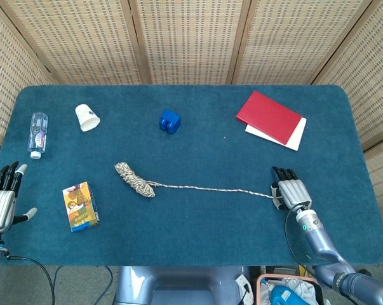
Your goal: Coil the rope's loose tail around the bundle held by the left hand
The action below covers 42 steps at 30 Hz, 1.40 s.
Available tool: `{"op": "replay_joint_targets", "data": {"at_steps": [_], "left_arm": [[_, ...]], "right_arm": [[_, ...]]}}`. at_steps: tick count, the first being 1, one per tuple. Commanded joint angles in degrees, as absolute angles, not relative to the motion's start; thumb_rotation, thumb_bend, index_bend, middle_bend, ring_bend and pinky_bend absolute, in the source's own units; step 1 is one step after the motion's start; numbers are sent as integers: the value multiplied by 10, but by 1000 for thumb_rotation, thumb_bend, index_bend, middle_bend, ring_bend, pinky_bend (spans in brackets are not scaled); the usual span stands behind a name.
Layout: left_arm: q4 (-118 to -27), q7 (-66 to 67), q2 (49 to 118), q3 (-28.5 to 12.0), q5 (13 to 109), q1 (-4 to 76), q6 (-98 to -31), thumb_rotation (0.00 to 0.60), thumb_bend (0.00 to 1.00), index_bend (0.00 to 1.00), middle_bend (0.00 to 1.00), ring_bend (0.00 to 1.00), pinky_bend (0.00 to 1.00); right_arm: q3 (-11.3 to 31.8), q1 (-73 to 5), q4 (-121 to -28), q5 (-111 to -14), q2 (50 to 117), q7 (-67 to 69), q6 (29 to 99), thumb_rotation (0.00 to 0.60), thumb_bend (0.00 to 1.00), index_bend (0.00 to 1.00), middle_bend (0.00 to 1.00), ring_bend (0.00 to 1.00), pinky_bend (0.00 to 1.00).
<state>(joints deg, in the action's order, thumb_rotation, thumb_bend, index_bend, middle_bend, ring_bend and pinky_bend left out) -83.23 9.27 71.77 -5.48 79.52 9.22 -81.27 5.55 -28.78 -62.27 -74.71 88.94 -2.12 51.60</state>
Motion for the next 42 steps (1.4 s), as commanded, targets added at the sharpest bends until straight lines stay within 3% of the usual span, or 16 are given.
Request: {"op": "replay_joint_targets", "data": {"at_steps": [1,5,10,17,23,29,38,42], "left_arm": [[-832,93,718,-55,795,93,-811,600,0,0,0,0,0],[-836,95,715,-58,801,105,-801,600,0,0,0,0,0],[-805,90,698,-58,871,173,-750,600,0,0,0,0,0],[-617,-75,732,-24,1076,333,-719,600,0,0,0,0,0],[-461,-146,816,18,1153,429,-698,600,0,0,0,0,0],[-327,-185,896,55,1171,473,-685,600,2,0,0,0,0],[-215,-246,987,87,1152,487,-666,600,7,0,0,0,0],[-183,-240,1014,97,1145,492,-662,600,161,96,0,0,0]], "right_arm": [[55,-287,-628,-752,887,-17,523,600,459,655,0,0,0],[55,-284,-642,-761,879,-14,539,600,459,661,0,0,0],[53,-282,-662,-775,870,-21,561,600,459,666,0,0,0],[57,-280,-677,-772,864,-31,573,600,459,666,0,0,0],[60,-279,-683,-767,860,-38,577,600,459,666,0,0,0],[61,-278,-684,-762,856,-40,577,600,459,666,0,0,0],[64,-277,-682,-755,853,-31,575,600,459,666,0,0,0],[65,-277,-684,-755,851,-30,577,600,459,666,0,0,0]]}}
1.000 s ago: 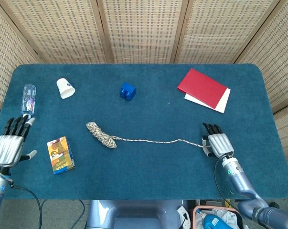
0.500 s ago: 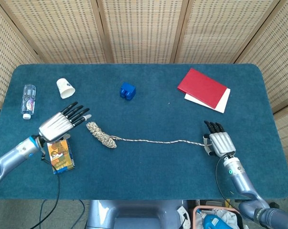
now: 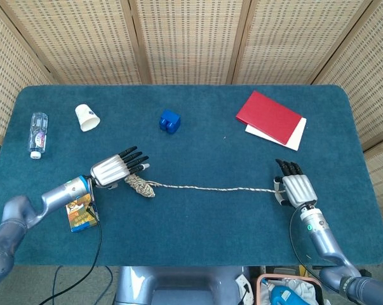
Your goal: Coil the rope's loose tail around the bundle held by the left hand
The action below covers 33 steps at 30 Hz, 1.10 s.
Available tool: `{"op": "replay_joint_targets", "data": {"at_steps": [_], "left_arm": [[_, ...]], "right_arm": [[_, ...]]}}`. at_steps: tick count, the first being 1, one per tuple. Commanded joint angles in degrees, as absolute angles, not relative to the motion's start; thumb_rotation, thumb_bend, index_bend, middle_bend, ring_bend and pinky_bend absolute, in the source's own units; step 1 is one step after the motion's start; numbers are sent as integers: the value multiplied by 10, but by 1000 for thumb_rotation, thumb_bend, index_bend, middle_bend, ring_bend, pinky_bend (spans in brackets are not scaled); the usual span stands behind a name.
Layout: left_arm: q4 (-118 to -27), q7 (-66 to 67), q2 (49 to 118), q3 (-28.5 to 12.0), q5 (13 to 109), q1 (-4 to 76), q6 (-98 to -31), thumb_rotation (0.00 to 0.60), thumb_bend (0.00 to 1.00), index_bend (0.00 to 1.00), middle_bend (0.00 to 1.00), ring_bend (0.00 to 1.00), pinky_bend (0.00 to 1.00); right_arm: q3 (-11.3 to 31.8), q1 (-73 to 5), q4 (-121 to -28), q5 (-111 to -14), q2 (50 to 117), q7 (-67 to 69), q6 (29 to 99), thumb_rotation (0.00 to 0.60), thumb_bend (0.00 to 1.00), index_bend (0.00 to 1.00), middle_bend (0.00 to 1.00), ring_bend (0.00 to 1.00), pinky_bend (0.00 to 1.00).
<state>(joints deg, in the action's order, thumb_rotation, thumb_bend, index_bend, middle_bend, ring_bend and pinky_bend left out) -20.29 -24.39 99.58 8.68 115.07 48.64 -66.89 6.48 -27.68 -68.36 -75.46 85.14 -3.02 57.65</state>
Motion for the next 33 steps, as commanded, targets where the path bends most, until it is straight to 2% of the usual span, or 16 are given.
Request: {"op": "replay_joint_targets", "data": {"at_steps": [1,4,9,17,22,25,26,28,30,33], "left_arm": [[-179,-242,1019,99,1142,493,-659,600,198,113,0,0,0],[-169,-248,1032,105,1136,496,-656,600,256,137,0,0,3],[-150,-257,1044,116,1127,499,-654,600,262,209,43,14,74],[-136,-266,1048,129,1111,498,-635,600,294,227,71,37,120],[-130,-272,1058,133,1102,493,-640,600,299,327,176,93,185],[-127,-272,1063,135,1097,492,-641,600,306,403,247,159,273],[-126,-272,1065,135,1094,491,-643,600,317,456,294,209,329],[-123,-267,1067,133,1089,489,-649,600,397,557,385,317,438],[-124,-267,1066,133,1085,487,-657,600,522,657,472,419,536],[-132,-283,1061,126,1073,485,-671,600,599,738,535,473,601]], "right_arm": [[65,-277,-685,-755,850,-29,577,600,459,666,0,0,0],[65,-276,-687,-755,849,-27,577,600,459,666,0,0,0],[65,-276,-687,-755,847,-25,578,600,459,666,0,0,0],[66,-276,-687,-753,846,-22,579,600,459,667,0,0,0],[66,-276,-687,-753,845,-23,580,600,459,667,0,0,0],[66,-275,-688,-753,845,-23,581,600,459,667,0,0,0],[66,-275,-689,-753,845,-23,582,600,459,668,0,0,0],[66,-275,-690,-753,844,-23,583,600,459,671,0,0,0],[66,-275,-691,-754,843,-23,583,600,459,673,0,0,0],[66,-275,-692,-755,843,-22,584,600,459,674,0,0,0]]}}
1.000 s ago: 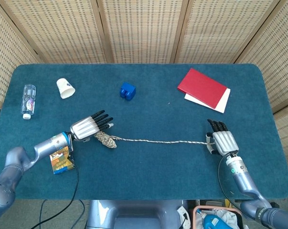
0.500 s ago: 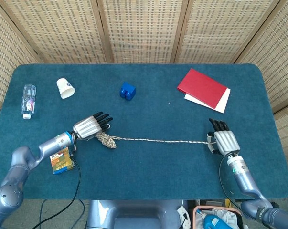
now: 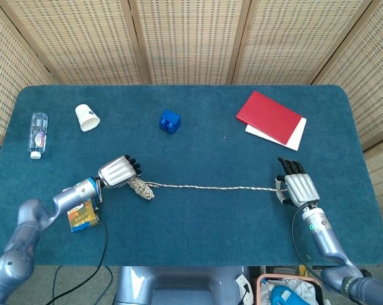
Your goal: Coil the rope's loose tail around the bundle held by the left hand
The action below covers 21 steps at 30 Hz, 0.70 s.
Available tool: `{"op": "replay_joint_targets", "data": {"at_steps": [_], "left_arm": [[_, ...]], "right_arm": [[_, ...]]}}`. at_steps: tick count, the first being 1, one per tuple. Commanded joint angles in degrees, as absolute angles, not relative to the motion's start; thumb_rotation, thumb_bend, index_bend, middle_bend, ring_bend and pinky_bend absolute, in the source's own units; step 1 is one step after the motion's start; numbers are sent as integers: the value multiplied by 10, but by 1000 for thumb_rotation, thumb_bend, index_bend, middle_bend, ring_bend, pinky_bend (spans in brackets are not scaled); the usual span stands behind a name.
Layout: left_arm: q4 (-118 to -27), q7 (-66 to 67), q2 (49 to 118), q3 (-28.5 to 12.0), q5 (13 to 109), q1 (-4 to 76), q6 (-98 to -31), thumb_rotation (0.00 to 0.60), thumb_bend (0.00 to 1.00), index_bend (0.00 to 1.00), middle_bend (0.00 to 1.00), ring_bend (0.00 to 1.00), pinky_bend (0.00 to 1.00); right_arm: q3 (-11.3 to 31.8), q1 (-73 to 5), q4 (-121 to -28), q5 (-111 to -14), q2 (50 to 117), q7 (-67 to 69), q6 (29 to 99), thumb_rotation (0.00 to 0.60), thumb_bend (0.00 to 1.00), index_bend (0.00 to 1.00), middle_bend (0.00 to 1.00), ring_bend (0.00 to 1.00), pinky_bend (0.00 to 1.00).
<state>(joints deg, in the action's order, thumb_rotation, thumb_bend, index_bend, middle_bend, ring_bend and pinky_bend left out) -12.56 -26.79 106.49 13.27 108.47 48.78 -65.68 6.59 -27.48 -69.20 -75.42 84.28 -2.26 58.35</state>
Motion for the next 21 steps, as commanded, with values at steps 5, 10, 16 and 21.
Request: {"op": "replay_joint_targets", "data": {"at_steps": [5,10,16,21], "left_arm": [[-148,-310,1053,107,1047,485,-682,600,640,788,573,502,632],[-191,-364,1039,71,1006,490,-683,600,650,798,578,507,639],[-288,-345,1015,7,942,515,-653,600,656,805,582,508,639],[-421,-252,1000,-69,853,536,-582,600,656,810,586,508,638]], "right_arm": [[66,-274,-694,-757,842,-20,588,600,459,674,0,0,0],[64,-273,-699,-763,839,-21,595,600,459,679,0,0,0],[51,-267,-724,-797,824,-20,620,600,459,688,0,0,0],[40,-262,-772,-841,790,-7,653,600,459,700,0,0,0]]}}
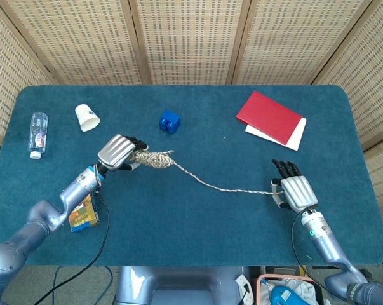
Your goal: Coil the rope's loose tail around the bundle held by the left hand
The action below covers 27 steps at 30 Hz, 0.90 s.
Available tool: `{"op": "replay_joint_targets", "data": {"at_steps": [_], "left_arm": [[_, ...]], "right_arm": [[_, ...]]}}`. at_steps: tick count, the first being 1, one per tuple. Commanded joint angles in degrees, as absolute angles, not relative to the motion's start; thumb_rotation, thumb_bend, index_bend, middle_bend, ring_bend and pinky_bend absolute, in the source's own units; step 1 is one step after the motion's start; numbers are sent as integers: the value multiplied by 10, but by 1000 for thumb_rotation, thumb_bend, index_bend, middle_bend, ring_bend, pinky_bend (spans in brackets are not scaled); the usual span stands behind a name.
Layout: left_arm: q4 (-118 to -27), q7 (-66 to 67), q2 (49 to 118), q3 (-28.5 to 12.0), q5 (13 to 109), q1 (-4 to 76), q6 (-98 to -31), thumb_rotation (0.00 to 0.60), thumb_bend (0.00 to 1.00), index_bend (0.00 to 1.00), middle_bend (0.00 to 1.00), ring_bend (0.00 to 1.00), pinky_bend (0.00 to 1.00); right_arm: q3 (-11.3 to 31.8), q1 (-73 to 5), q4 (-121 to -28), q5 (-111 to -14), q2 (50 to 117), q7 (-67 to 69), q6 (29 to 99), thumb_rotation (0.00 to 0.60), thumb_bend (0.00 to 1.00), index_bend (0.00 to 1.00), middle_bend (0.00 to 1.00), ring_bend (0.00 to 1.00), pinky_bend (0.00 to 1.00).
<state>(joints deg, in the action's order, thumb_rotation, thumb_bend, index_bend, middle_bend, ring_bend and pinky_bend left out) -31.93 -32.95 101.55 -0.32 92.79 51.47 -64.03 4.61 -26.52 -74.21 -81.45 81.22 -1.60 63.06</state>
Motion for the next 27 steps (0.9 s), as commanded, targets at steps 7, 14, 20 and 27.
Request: {"op": "replay_joint_targets", "data": {"at_steps": [7,14,20,27], "left_arm": [[-543,-39,1003,-137,753,554,-536,600,656,816,592,508,638],[-565,56,1028,-164,705,581,-510,600,656,817,593,508,638],[-554,67,1040,-168,700,590,-504,600,656,817,594,508,638],[-540,68,1055,-175,690,601,-492,600,656,817,597,513,638]], "right_arm": [[32,-257,-858,-892,727,22,692,600,459,707,0,0,0],[34,-271,-958,-913,655,45,681,600,459,710,0,0,0],[55,-291,-1022,-904,615,42,663,600,459,711,0,0,0],[105,-336,-1087,-855,573,43,615,600,458,713,0,0,0]]}}
